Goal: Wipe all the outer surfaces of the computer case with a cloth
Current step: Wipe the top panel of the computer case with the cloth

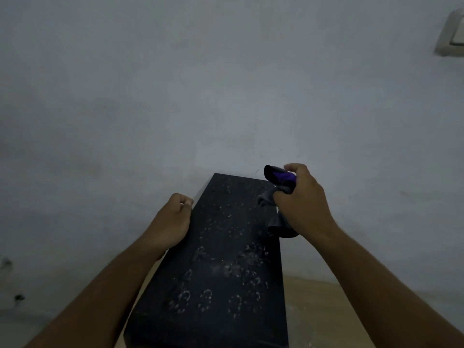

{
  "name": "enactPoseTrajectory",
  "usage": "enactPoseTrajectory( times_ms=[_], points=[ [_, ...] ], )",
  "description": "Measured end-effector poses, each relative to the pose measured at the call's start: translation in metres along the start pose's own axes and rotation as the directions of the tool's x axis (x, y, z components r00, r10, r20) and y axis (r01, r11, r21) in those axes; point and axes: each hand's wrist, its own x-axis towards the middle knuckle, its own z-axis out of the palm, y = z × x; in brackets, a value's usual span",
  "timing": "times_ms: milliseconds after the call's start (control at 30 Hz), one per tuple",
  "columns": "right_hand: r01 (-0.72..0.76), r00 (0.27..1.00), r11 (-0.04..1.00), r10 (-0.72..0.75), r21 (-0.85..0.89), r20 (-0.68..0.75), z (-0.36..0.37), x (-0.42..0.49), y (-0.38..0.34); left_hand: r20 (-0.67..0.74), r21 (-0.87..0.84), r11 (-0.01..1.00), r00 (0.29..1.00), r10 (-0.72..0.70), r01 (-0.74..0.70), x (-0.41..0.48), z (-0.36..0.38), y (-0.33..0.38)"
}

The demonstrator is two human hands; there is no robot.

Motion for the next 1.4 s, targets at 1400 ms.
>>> enactPoseTrajectory(
  times_ms=[1400],
  points=[
    [-0.188, 0.927, 0.883, 0.305, -0.430, 0.219, 0.075, 0.129, 0.058, -0.061, 0.033, 0.999, 0.997, 0.043, -0.041, 0.067, 0.026, -0.010]
  ],
)
